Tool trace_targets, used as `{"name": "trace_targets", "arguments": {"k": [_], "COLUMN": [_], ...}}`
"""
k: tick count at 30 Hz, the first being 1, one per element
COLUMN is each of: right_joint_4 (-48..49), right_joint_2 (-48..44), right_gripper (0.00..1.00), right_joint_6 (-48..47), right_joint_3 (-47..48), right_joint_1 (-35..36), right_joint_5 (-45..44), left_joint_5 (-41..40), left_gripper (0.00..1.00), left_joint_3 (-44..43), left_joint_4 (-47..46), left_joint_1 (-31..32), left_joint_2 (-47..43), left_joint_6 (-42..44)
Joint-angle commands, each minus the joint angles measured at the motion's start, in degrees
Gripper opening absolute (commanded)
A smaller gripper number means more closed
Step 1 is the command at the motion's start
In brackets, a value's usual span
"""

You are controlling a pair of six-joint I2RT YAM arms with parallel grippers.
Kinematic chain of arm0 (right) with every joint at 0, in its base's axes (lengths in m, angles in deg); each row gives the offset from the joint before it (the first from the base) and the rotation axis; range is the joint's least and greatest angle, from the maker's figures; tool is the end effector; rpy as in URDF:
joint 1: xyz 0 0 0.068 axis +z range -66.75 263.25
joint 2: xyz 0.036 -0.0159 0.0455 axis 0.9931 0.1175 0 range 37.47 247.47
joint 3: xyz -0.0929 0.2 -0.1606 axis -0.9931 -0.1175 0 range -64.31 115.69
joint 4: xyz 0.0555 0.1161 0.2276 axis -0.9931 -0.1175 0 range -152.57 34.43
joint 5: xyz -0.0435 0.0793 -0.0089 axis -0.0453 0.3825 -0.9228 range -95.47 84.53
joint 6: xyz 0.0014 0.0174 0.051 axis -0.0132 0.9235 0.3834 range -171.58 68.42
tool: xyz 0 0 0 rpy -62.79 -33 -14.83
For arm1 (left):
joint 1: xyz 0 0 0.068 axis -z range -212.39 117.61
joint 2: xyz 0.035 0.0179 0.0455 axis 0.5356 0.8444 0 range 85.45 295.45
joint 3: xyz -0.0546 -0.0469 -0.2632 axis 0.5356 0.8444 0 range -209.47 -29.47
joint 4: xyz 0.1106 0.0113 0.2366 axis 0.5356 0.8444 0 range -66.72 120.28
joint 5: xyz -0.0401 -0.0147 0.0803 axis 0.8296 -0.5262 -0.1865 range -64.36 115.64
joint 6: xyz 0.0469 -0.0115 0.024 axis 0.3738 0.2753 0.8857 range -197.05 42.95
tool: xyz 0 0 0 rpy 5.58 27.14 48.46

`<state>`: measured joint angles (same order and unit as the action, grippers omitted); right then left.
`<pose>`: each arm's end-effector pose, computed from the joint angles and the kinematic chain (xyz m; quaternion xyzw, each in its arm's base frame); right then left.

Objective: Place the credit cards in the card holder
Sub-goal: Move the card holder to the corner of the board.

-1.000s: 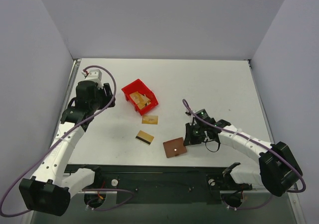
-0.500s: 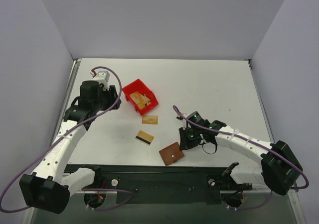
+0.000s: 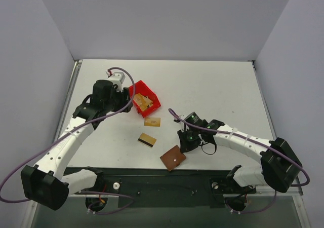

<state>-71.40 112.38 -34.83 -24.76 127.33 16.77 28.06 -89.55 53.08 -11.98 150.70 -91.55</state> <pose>0.1723 0.1856 0.1923 -0.2809 0.8842 0.3219 0.1890 0.2325 -0.0882 0.3281 0.0554 0.8851 -0.1564 0.4349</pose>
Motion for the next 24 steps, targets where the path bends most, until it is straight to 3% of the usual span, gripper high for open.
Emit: {"name": "trace_targets", "arguments": {"k": [1,10,15,18,24], "right_joint_4": [-2.01,-0.25,3.79,6.42,15.30], "right_joint_2": [0.93,2.17,-1.34,-5.90,-18.20], "right_gripper": [0.00,0.02,0.36,0.49,0.53], "right_joint_6": [-1.72,-1.91,4.42,12.39,39.19], "right_joint_3": [3.43,4.84,3.08,-1.21,-16.68], "right_joint_1": [0.05,-0.30,-1.97,-3.99,-3.21], "right_joint_5": [-3.34,-4.83,-8.08,-10.72,-15.03], "left_joint_5": [0.04,5.14,8.39,9.27,9.01], "left_gripper": [0.59,0.59,0.59,0.59,0.59], "left_joint_3": [-3.38,0.47,3.99,5.58,6.81], "left_joint_4": [-0.89,-5.45,-9.32,-11.16,-12.57], "left_joint_1": [2.88,7.54,8.51,9.65,17.21], "left_joint_2": [1.89,1.63,0.05,-0.13,2.94], "left_joint_6": [0.70,-0.88,-3.86,-4.48,-4.39]}}
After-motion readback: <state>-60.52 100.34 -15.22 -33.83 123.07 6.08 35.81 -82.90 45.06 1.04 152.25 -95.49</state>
